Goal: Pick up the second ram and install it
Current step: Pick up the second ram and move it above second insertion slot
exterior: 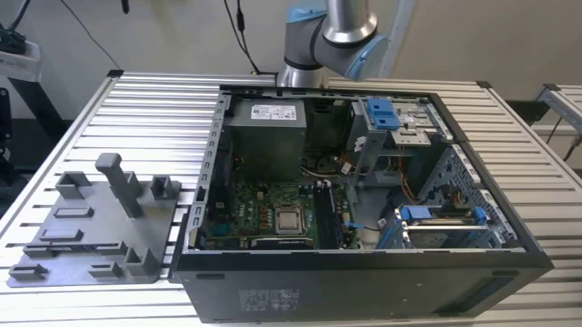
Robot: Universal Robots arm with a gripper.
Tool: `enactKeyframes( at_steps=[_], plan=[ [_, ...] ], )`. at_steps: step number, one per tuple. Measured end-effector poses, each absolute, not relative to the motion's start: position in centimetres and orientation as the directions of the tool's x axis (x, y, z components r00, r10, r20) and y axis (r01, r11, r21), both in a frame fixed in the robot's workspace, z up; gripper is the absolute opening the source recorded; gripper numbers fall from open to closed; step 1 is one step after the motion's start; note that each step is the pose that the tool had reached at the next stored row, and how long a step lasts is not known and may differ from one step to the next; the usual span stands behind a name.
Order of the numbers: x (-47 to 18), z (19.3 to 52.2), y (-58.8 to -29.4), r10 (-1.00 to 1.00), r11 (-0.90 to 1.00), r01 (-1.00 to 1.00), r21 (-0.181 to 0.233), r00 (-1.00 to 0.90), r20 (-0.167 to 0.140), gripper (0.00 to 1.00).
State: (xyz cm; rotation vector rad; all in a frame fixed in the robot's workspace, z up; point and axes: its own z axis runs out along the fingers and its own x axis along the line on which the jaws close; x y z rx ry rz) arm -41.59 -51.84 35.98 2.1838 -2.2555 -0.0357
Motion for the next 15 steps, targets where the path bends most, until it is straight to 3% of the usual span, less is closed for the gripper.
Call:
enactKeyframes(
  at_steps=[5, 7, 8, 15],
  plan=[
    [-41.6, 35.97, -51.84, -0.999, 0.032, -0.999, 0.018, -0.032, -0.014, 0.42],
    [-41.6, 35.97, -51.84, -0.999, 0.032, -0.999, 0.018, -0.032, -0.014, 0.42],
    [-41.6, 35.97, -51.84, -0.999, 0.032, -0.999, 0.018, -0.032, -0.014, 0.48],
    [-41.62, 35.97, -51.84, -0.999, 0.032, -0.999, 0.018, -0.032, -0.014, 0.48]
  ],
)
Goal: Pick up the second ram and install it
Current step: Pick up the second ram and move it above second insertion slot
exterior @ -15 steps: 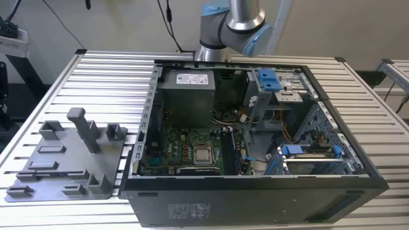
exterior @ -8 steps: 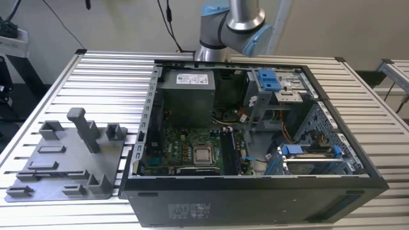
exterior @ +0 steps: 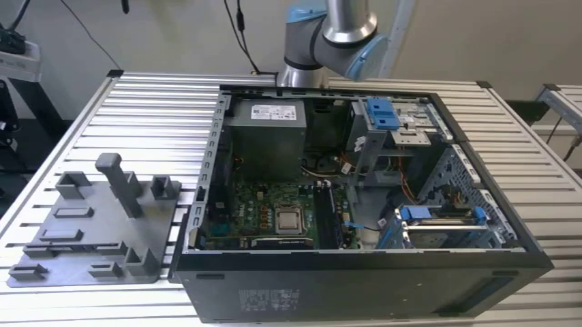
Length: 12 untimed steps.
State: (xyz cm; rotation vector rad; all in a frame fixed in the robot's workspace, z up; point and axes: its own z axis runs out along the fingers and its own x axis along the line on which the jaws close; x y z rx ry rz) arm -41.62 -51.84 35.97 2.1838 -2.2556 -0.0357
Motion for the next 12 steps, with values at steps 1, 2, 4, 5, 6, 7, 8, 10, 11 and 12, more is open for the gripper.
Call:
enactKeyframes(
  at_steps=[1, 2, 4, 5, 6, 7, 8, 10, 11, 12],
  plan=[
    [-41.6, 36.0, -51.8, -0.999, 0.032, -0.999, 0.018, -0.032, -0.014, 0.48],
    [-41.6, 36.0, -51.8, -0.999, 0.032, -0.999, 0.018, -0.032, -0.014, 0.48],
    [-41.6, 35.8, -51.8, -0.999, 0.032, -0.999, 0.016, -0.032, -0.015, 0.48],
    [-41.6, 35.7, -51.8, -0.999, 0.032, -0.999, 0.012, -0.032, -0.015, 0.48],
    [-41.6, 35.6, -51.8, -0.999, 0.032, -0.999, 0.007, -0.032, -0.015, 0.48],
    [-41.6, 35.5, -51.8, -0.999, 0.032, -0.999, 0.003, -0.032, -0.015, 0.48],
    [-41.6, 35.3, -51.8, -0.999, 0.032, -0.999, 0.0, -0.032, -0.015, 0.48],
    [-41.6, 35.1, -51.8, -0.999, 0.032, -0.999, 0.0, -0.032, -0.015, 0.48],
    [-41.6, 35.0, -51.8, -0.999, 0.032, -0.999, 0.0, -0.032, -0.015, 0.48],
    [-41.6, 34.8, -51.8, -0.999, 0.032, -0.999, 0.0, -0.032, -0.016, 0.48]
  ],
)
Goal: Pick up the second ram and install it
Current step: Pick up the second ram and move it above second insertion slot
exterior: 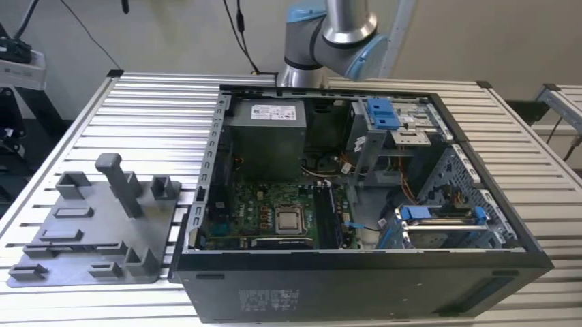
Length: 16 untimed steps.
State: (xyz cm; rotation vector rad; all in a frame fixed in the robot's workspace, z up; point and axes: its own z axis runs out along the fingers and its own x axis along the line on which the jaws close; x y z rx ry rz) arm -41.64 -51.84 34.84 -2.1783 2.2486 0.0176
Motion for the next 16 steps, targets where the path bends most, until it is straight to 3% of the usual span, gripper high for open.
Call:
enactKeyframes(
  at_steps=[16],
  plan=[
    [-41.6, 33.0, -51.8, -1.0, 0.01, -1.0, 0.009, -0.01, -0.016, 0.48]
  ],
)
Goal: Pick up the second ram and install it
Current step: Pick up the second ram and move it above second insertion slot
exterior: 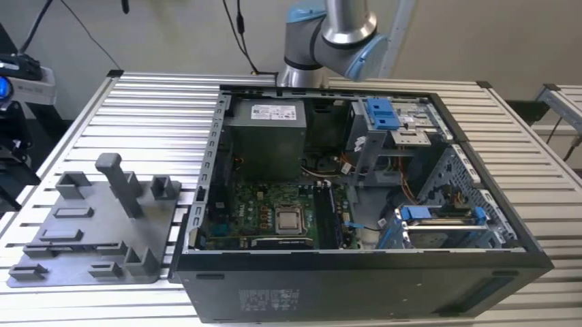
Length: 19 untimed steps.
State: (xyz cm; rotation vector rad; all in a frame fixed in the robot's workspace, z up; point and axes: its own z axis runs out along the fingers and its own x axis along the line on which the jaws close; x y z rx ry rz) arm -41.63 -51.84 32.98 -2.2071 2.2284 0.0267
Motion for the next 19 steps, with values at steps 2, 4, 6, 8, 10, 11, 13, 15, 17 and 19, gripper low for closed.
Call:
enactKeyframes(
  at_steps=[2, 4, 6, 8, 10, 11, 13, 15, 17, 19],
  plan=[
    [-41.6, 32.7, -51.8, -1.0, 0.009, -1.0, 0.008, -0.009, -0.016, 0.48],
    [-41.6, 32.4, -51.8, -1.0, 0.009, -1.0, 0.007, -0.009, -0.016, 0.48],
    [-41.6, 32.0, -51.8, -1.0, 0.009, -1.0, 0.007, -0.009, -0.016, 0.48],
    [-41.6, 31.7, -51.8, -1.0, 0.009, -1.0, 0.007, -0.009, -0.016, 0.48],
    [-41.6, 31.3, -51.8, -1.0, 0.008, -1.0, 0.006, -0.008, -0.016, 0.48],
    [-41.6, 31.2, -51.8, -1.0, 0.008, -1.0, 0.006, -0.008, -0.016, 0.48],
    [-41.6, 30.9, -51.8, -1.0, 0.006, -1.0, 0.006, -0.006, -0.016, 0.48],
    [-41.6, 30.7, -51.8, -1.0, 0.004, -1.0, 0.005, -0.004, -0.016, 0.48],
    [-41.6, 30.4, -51.8, -1.0, 0.002, -1.0, 0.004, -0.002, -0.016, 0.48],
    [-41.6, 30.1, -51.8, -1.0, -0.008, -1.0, 0.0, 0.008, -0.016, 0.48]
  ],
)
